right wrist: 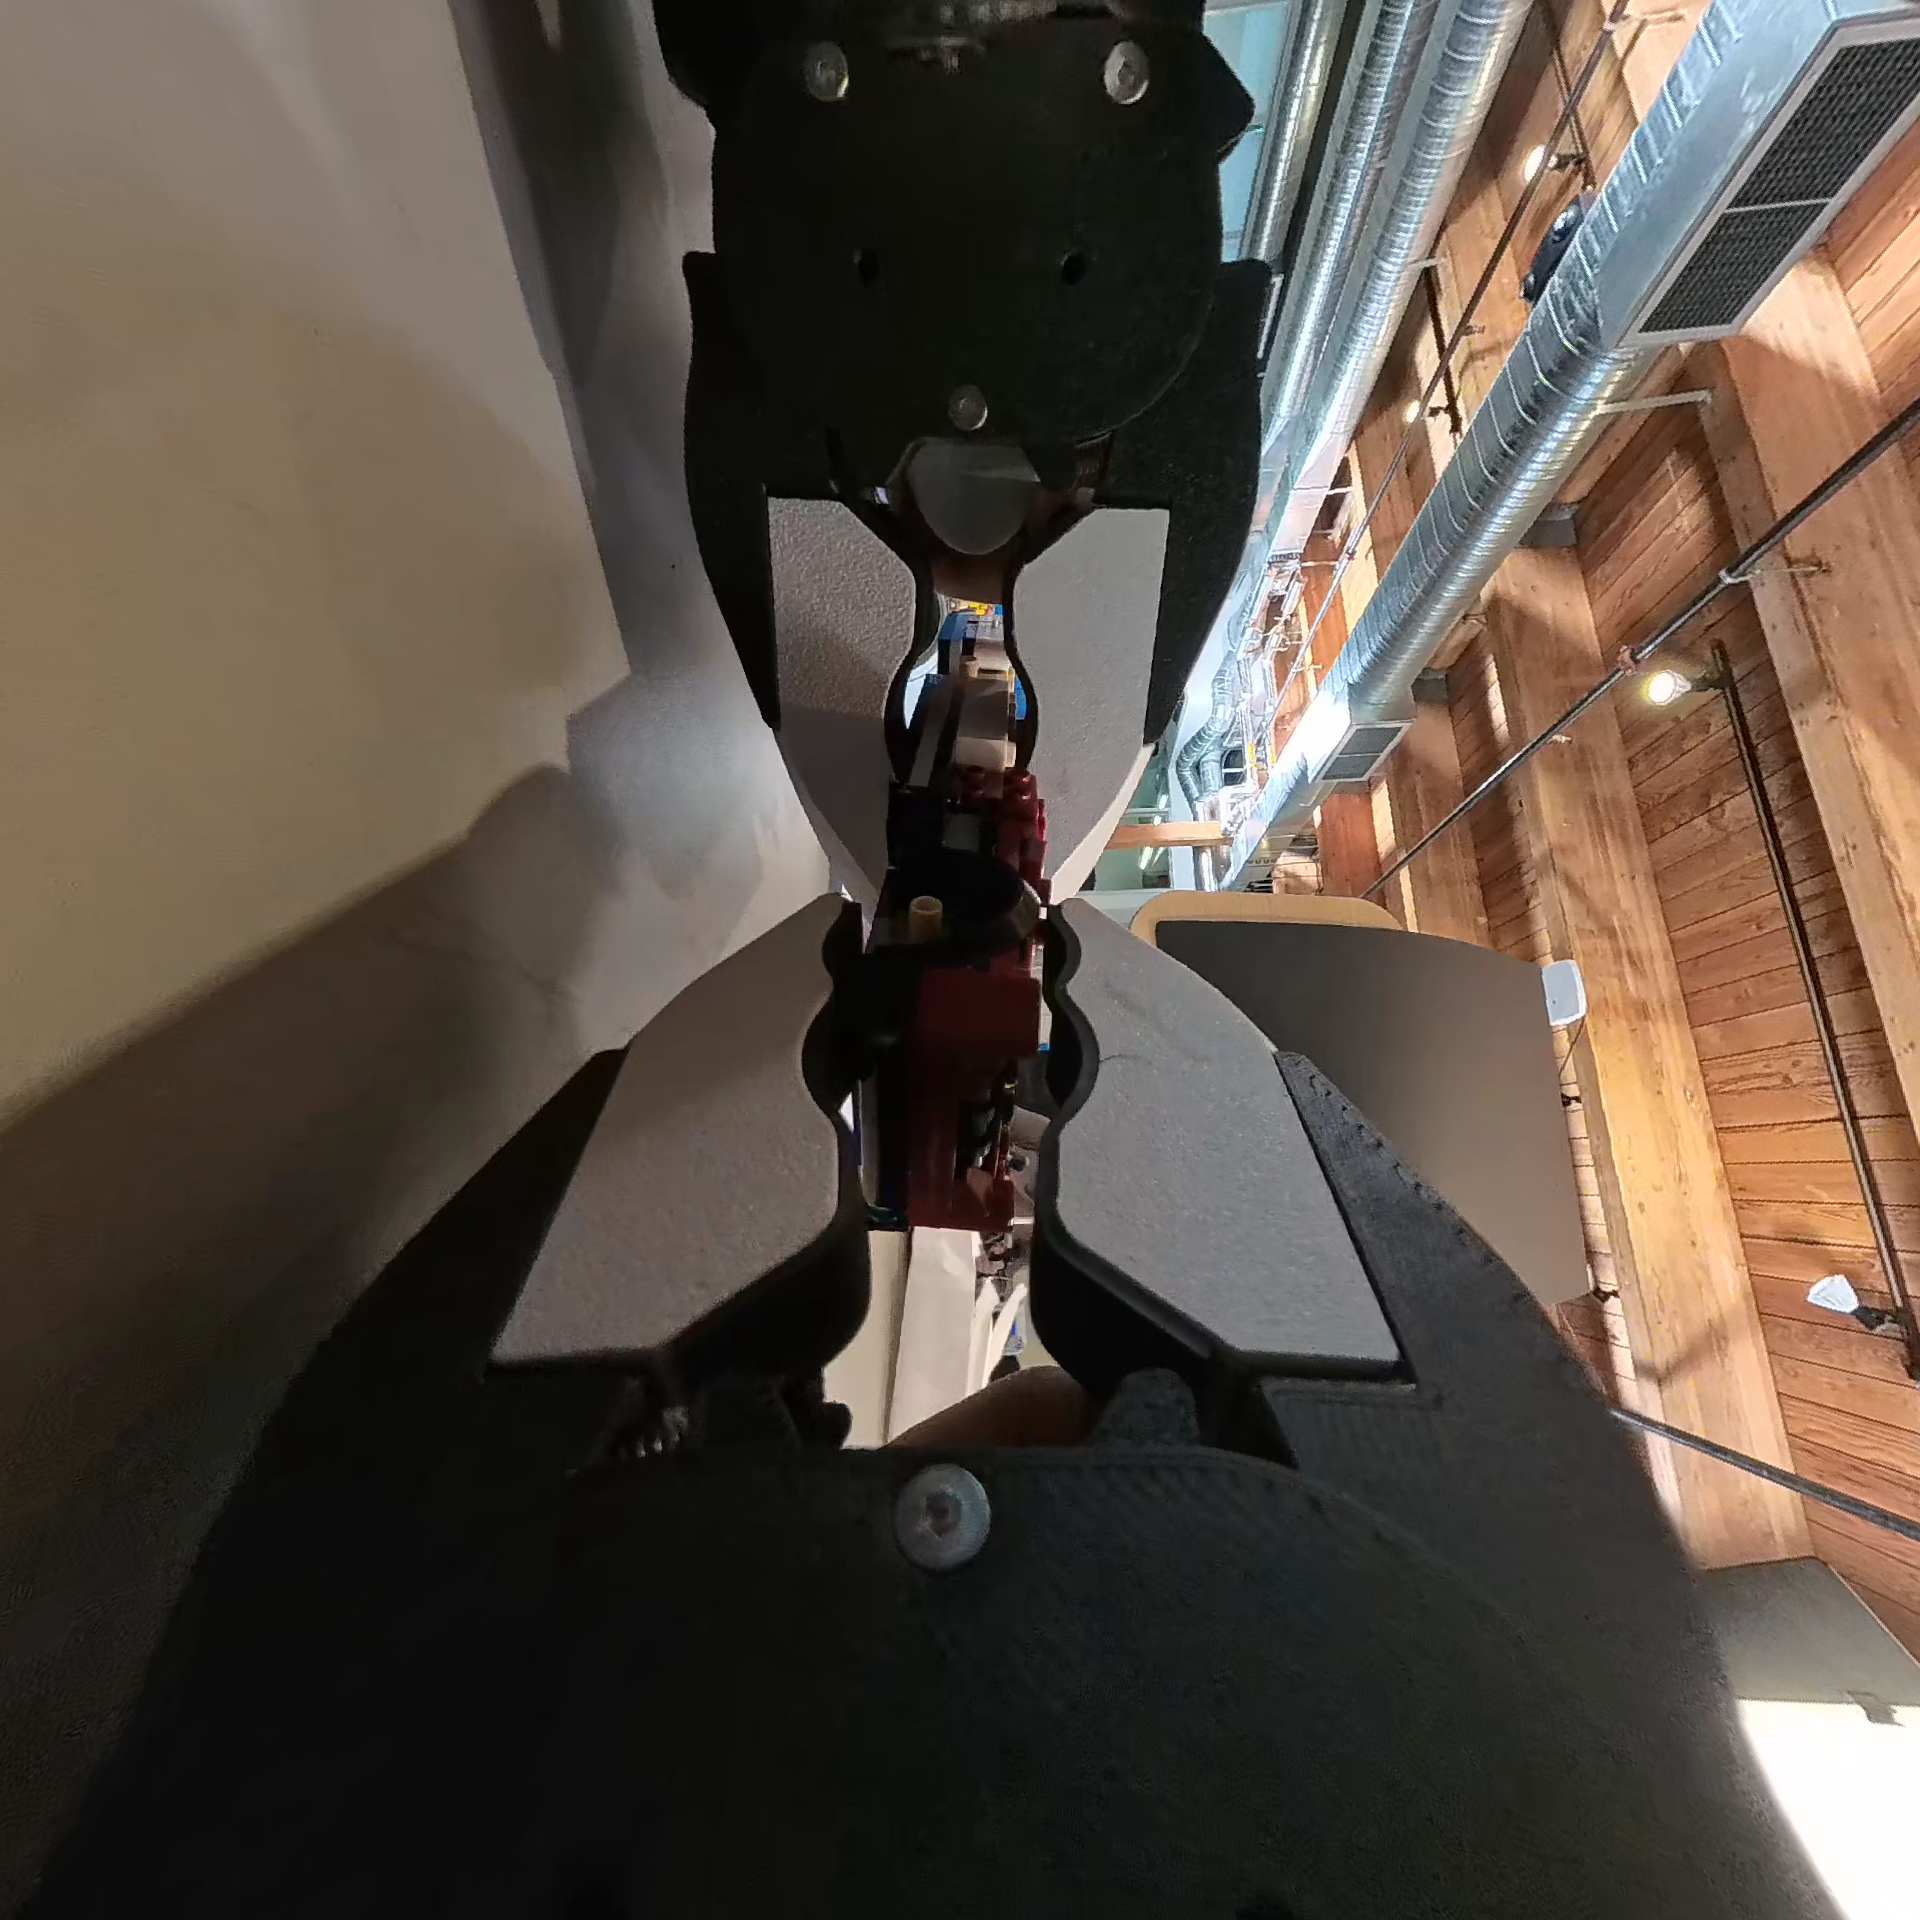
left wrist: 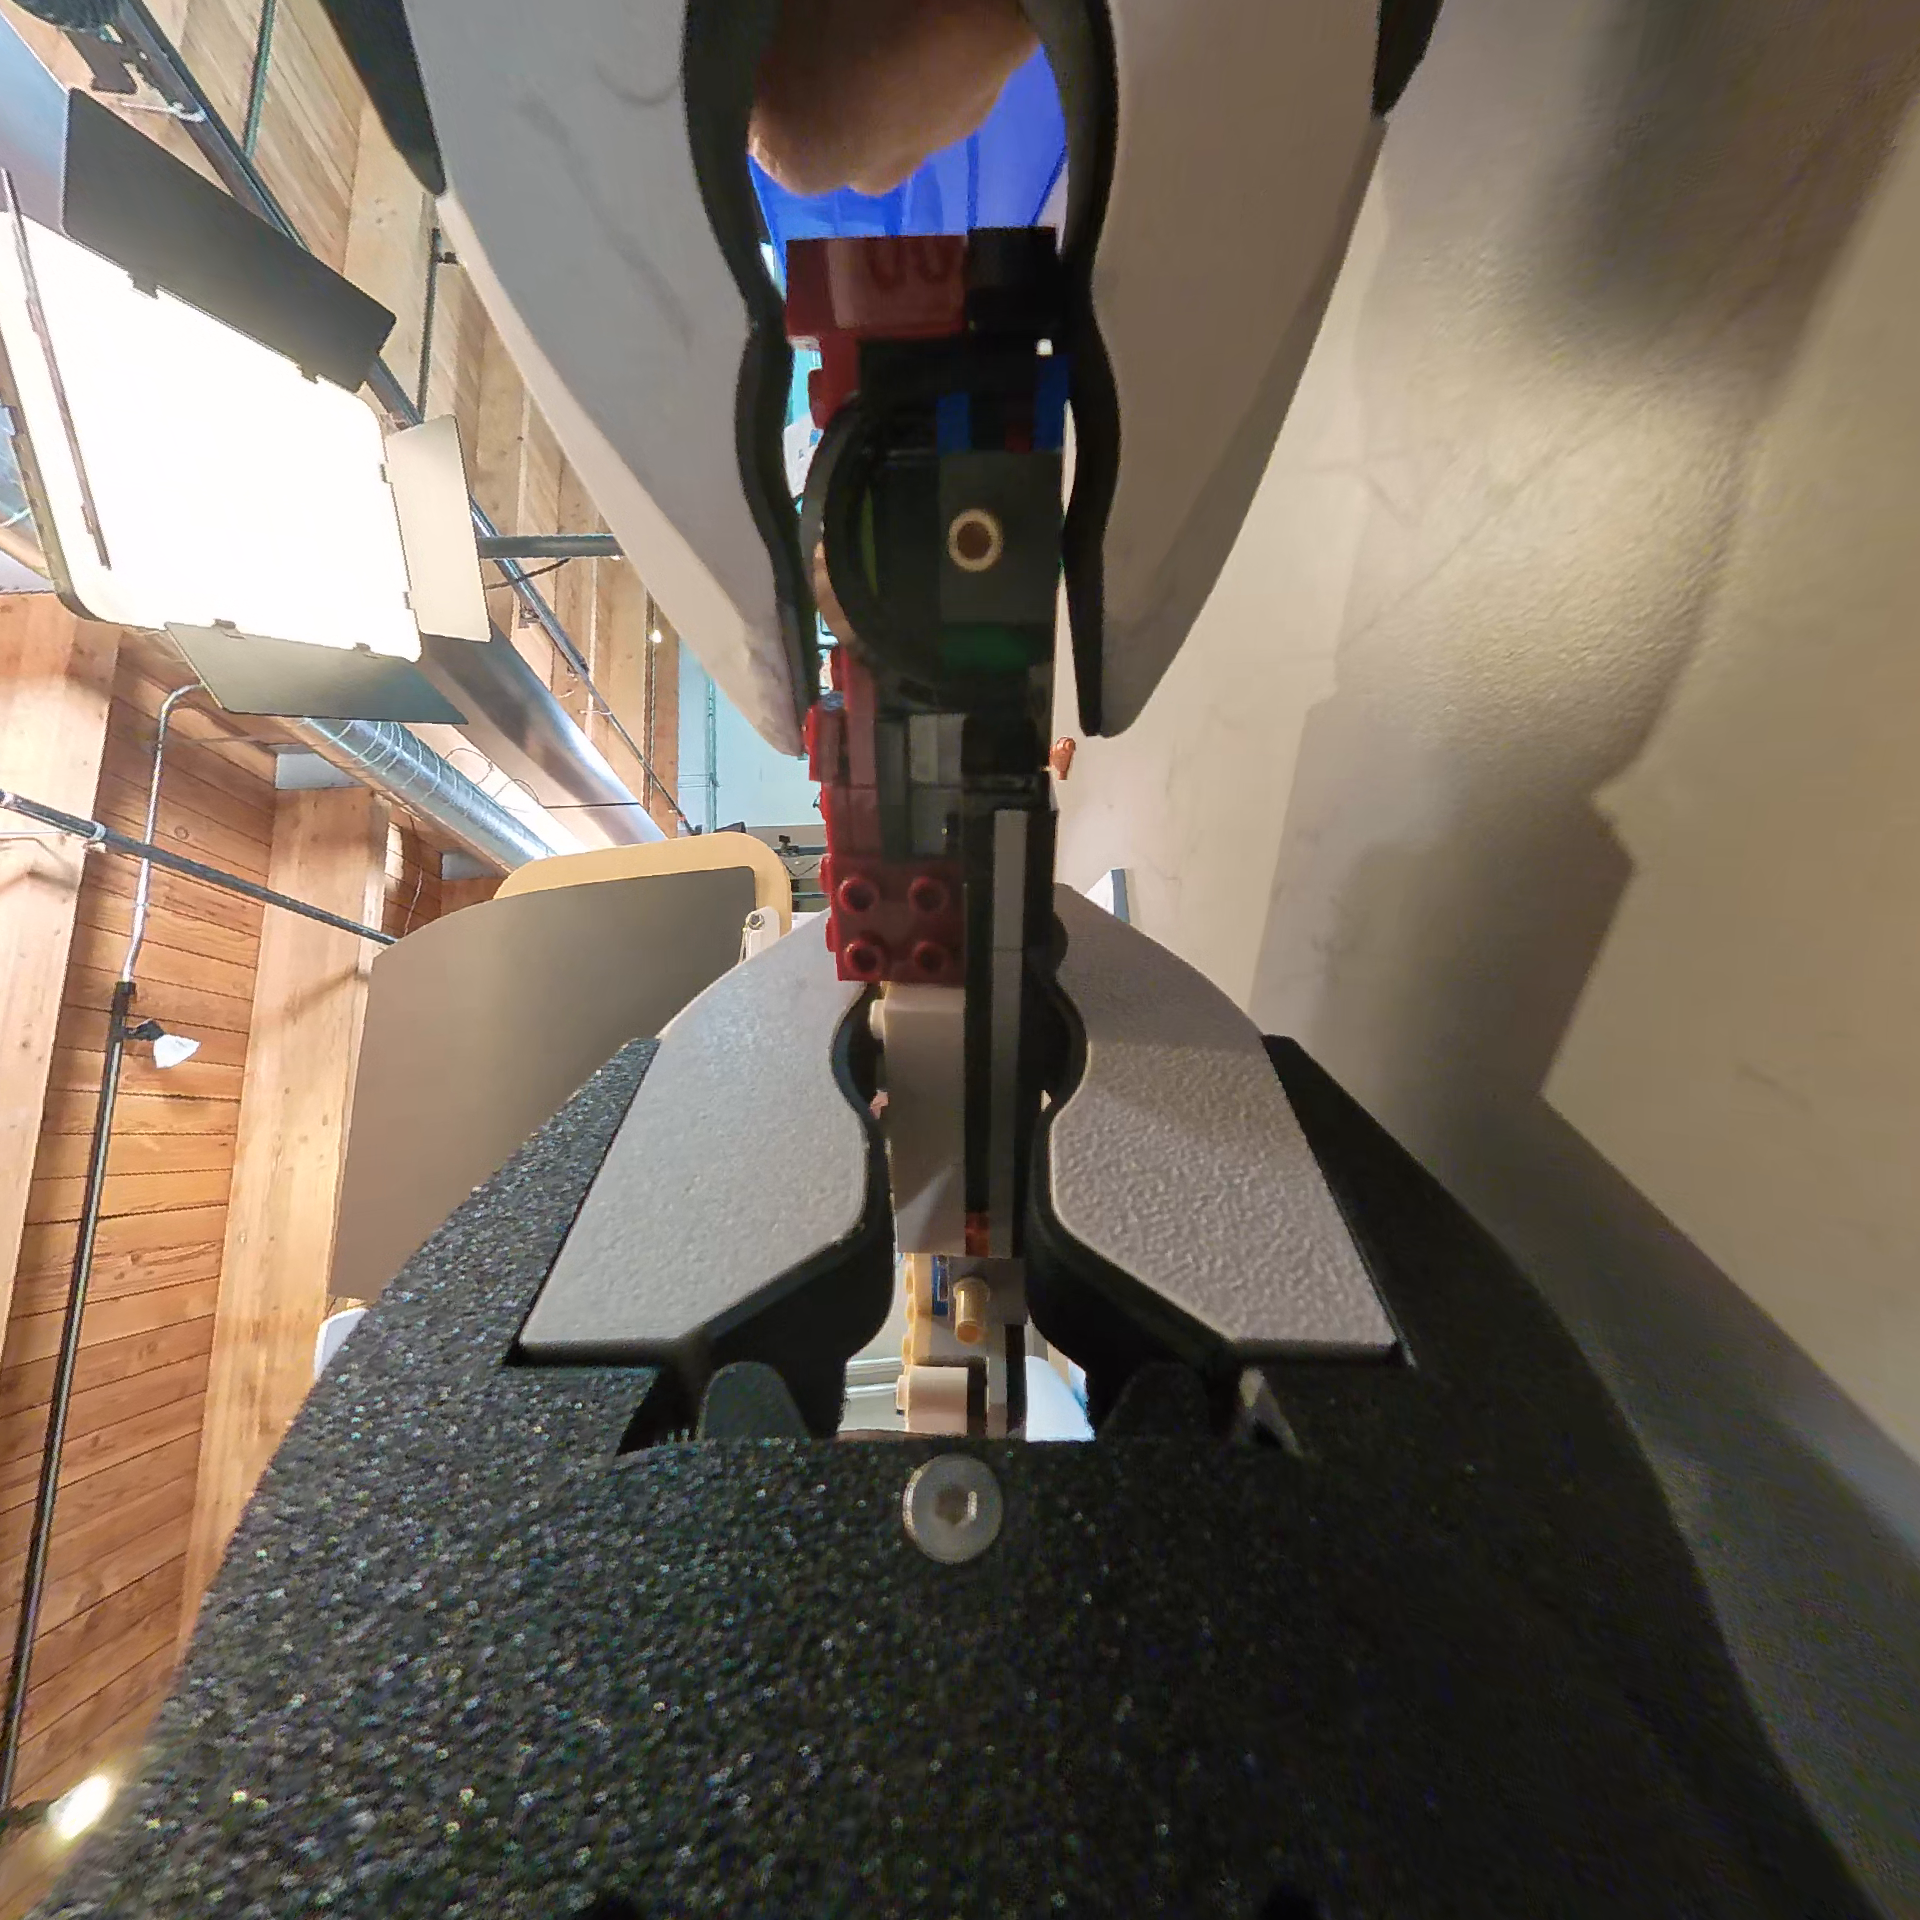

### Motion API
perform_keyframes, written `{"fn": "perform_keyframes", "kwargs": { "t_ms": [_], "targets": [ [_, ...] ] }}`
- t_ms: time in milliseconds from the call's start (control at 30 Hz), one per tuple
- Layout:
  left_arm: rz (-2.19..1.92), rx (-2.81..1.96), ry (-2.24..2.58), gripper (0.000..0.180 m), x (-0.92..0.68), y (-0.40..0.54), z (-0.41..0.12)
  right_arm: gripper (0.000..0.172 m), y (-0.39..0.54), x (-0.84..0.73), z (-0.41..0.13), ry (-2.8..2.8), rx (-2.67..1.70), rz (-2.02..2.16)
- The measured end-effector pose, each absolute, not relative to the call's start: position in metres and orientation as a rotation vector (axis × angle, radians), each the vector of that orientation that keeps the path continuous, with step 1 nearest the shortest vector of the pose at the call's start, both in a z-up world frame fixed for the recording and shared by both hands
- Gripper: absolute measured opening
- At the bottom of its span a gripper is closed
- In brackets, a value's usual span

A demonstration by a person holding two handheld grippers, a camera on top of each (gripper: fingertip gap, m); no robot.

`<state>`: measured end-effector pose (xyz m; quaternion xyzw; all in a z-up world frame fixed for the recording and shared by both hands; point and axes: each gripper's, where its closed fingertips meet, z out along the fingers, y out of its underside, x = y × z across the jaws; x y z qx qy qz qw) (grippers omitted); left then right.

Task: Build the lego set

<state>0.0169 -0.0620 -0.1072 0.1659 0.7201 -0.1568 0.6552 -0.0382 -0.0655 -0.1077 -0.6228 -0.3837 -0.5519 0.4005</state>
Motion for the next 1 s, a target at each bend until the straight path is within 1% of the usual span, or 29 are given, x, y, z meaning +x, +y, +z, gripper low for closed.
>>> {"fn": "perform_keyframes", "kwargs": {
  "t_ms": [233, 767, 1000],
  "targets": [
    [-0.345, 0.395, 1.631, 0.025, 0.0177, -0.0615, -0.1063, 0.035, -0.0647, -0.0375, -0.1097, -0.987, -1.611, -1.373],
    [-0.349, 0.394, 1.638, 0.025, 0.0158, -0.0606, -0.1059, 0.033, -0.0629, -0.0371, -0.1073, -1.052, -1.580, -1.400],
    [-0.358, 0.383, 1.636, 0.025, 0.0183, -0.0585, -0.1048, 0.034, -0.0621, -0.0343, -0.1063, -0.980, -1.588, -1.385]
  ]
}}
